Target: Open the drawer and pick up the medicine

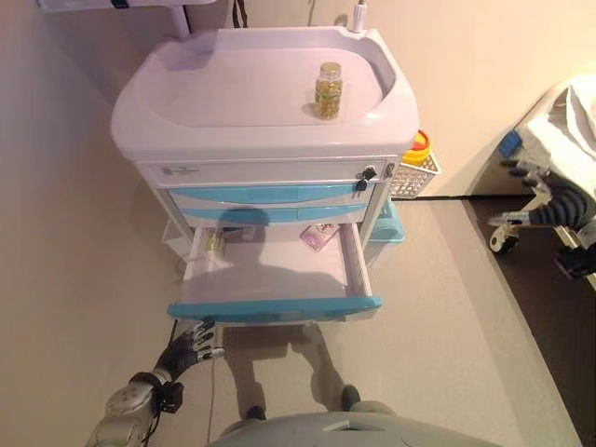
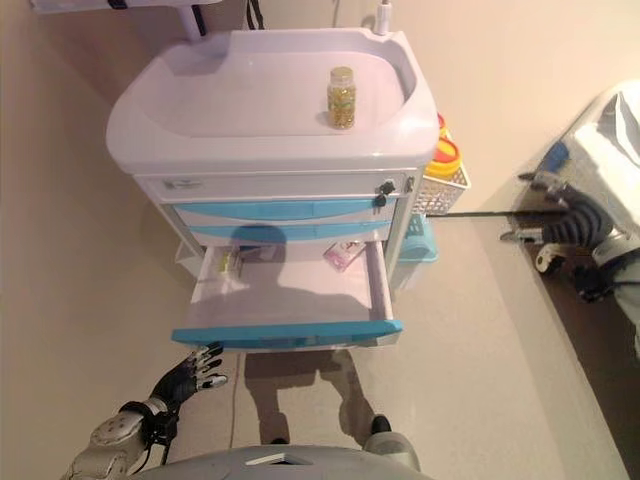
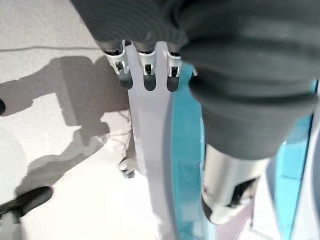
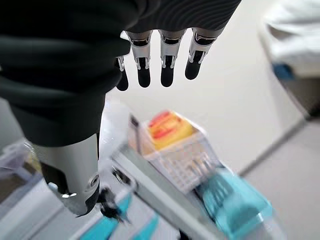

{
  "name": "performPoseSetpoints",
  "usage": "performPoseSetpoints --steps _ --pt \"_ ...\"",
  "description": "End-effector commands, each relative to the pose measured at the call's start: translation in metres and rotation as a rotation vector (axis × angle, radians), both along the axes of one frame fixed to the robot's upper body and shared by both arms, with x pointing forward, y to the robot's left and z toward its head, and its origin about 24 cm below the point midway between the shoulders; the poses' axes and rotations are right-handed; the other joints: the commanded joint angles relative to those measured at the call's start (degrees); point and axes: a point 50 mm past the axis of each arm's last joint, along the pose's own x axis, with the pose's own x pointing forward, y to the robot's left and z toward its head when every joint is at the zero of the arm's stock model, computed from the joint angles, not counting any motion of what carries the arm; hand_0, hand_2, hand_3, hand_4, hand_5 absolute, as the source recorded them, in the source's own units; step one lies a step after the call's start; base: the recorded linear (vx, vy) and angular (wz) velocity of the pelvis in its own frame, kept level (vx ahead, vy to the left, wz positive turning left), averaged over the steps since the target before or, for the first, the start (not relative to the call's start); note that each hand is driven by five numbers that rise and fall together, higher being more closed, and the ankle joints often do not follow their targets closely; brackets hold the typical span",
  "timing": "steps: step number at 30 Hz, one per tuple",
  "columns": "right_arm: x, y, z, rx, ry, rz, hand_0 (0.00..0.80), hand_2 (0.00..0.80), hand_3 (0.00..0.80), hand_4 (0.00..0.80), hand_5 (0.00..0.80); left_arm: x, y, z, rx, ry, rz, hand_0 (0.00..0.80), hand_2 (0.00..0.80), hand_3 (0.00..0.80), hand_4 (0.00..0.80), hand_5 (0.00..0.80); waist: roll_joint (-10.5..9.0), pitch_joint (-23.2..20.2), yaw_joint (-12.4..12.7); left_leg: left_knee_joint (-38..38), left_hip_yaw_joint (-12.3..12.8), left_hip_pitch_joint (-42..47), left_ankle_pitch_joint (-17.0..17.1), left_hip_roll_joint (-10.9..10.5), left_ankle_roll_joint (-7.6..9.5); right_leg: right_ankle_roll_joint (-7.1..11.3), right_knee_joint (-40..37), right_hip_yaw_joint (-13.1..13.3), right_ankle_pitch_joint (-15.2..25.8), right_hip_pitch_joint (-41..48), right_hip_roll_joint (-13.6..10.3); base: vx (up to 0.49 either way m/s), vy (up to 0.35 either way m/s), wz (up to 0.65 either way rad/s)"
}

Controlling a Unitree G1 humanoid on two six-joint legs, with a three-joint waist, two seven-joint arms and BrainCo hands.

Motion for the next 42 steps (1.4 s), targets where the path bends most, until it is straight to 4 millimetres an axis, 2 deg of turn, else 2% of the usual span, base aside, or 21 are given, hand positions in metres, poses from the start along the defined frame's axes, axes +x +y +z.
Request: performPoseSetpoints --steps 1,6,9,14,16,21,27,31,36,37,38,42 --pt "0.000 0.012 0.006 0.067 -0.033 0.118 0.000 0.000 0.000 0.000 0.000 0.007 0.007 0.001 0.081 0.003 -0.097 0.000 0.000 0.000 0.000 0.000 -1.61 -1.13 0.35 5.65 0.43 -2.77 -6.73 -0.12 0.35 4.49 5.46 -0.99 -1.08 -4.65 -0.95 -0.057 -0.021 -0.11" --pt "-0.008 0.017 -0.025 0.190 0.114 0.198 0.000 0.000 0.000 0.000 0.000 0.011 0.010 -0.001 0.115 0.005 -0.083 0.000 0.000 0.000 0.000 0.000 -0.98 -0.42 -1.99 6.26 2.28 -2.89 -6.93 0.06 0.31 4.83 5.83 0.32 -0.76 -6.12 -0.92 -0.042 -0.010 -0.17" --pt "-0.014 0.026 -0.036 0.132 0.228 0.318 0.000 0.000 0.000 0.000 0.000 0.020 0.014 0.007 0.120 -0.032 -0.089 0.000 0.000 0.000 0.000 0.000 -0.71 0.21 -2.82 6.53 2.98 -3.35 -6.96 0.10 0.19 4.95 6.23 0.71 -0.64 -7.17 -0.98 -0.067 0.008 -0.25" --pt "-0.025 0.040 -0.057 0.104 0.513 0.546 0.000 0.000 0.000 0.000 0.000 0.046 0.028 0.028 0.191 -0.112 -0.134 0.000 0.000 0.000 0.000 0.000 -0.38 2.16 -3.86 7.50 3.54 -4.88 -6.68 -0.03 -0.05 4.94 7.19 1.54 -0.28 -9.11 -1.22 -0.083 0.021 -0.21" --pt "-0.028 0.046 -0.069 0.132 0.645 0.617 0.000 0.000 0.000 0.000 0.000 0.065 0.036 0.042 0.242 -0.154 -0.156 0.000 0.000 0.000 0.000 0.000 -0.10 3.92 -4.59 8.00 3.94 -5.81 -6.23 -0.12 -0.24 4.85 7.68 2.08 0.13 -10.15 -1.38 -0.126 0.080 -0.14" --pt "-0.029 0.058 -0.087 0.232 0.778 0.719 0.000 0.000 0.000 0.000 0.000 0.099 0.047 0.064 0.375 -0.220 -0.163 0.000 0.000 0.000 0.000 0.000 0.45 8.18 -6.74 10.29 5.54 -8.02 -6.16 -0.53 -0.23 4.73 9.27 4.17 0.46 -13.01 -1.60 -0.096 0.122 -0.16" --pt "-0.026 0.063 -0.108 0.373 0.807 0.676 0.000 0.000 0.000 0.000 0.000 0.129 0.056 0.090 0.453 -0.261 -0.134 0.000 0.000 0.000 0.000 0.000 0.45 13.10 -9.12 14.11 7.26 -11.12 -7.06 -0.86 0.36 4.57 10.67 6.89 0.49 -15.90 -1.71 -0.077 0.129 -0.22" --pt "-0.028 0.059 -0.120 0.412 0.801 0.633 0.000 0.000 0.000 0.000 0.000 0.143 0.067 0.111 0.470 -0.283 -0.086 0.000 0.000 0.000 0.000 0.000 -0.37 16.03 -10.24 17.48 8.35 -13.61 -8.04 -0.73 0.71 4.17 11.42 8.24 0.63 -17.89 -1.54 -0.062 0.084 -0.16" --pt "-0.027 0.056 -0.134 0.477 0.728 0.537 0.000 0.000 0.000 0.000 0.000 0.166 0.094 0.162 0.475 -0.365 0.012 0.000 0.000 0.000 0.000 0.000 -1.99 19.93 -11.52 22.79 9.82 -18.31 -9.25 -0.09 1.17 3.08 12.58 9.61 1.12 -21.55 -0.59 -0.059 0.052 -0.14" --pt "-0.028 0.054 -0.138 0.494 0.714 0.510 0.000 0.000 0.000 0.000 0.000 0.169 0.099 0.172 0.480 -0.380 0.030 0.000 0.000 0.000 0.000 0.000 -1.67 20.83 -11.72 23.94 9.26 -18.54 -11.10 0.19 1.05 3.19 12.85 9.39 -0.06 -21.30 -0.29 -0.003 0.075 -0.06" --pt "-0.028 0.053 -0.141 0.515 0.701 0.485 0.000 0.000 0.000 0.000 0.000 0.171 0.105 0.183 0.486 -0.398 0.052 0.000 0.000 0.000 0.000 0.000 -1.88 21.63 -11.79 24.72 9.37 -19.41 -11.25 0.28 1.16 3.00 12.94 9.58 0.10 -21.88 -0.12 0.012 0.068 -0.06" --pt "-0.033 0.050 -0.156 0.536 0.656 0.409 0.000 0.000 0.000 0.000 0.000 0.175 0.127 0.216 0.537 -0.422 0.124 0.000 0.000 0.000 0.000 0.000 -2.52 21.67 -12.01 26.89 10.09 -23.61 -11.49 0.62 1.56 2.58 13.45 9.95 0.42 -25.34 0.08 -0.045 0.006 -0.07"
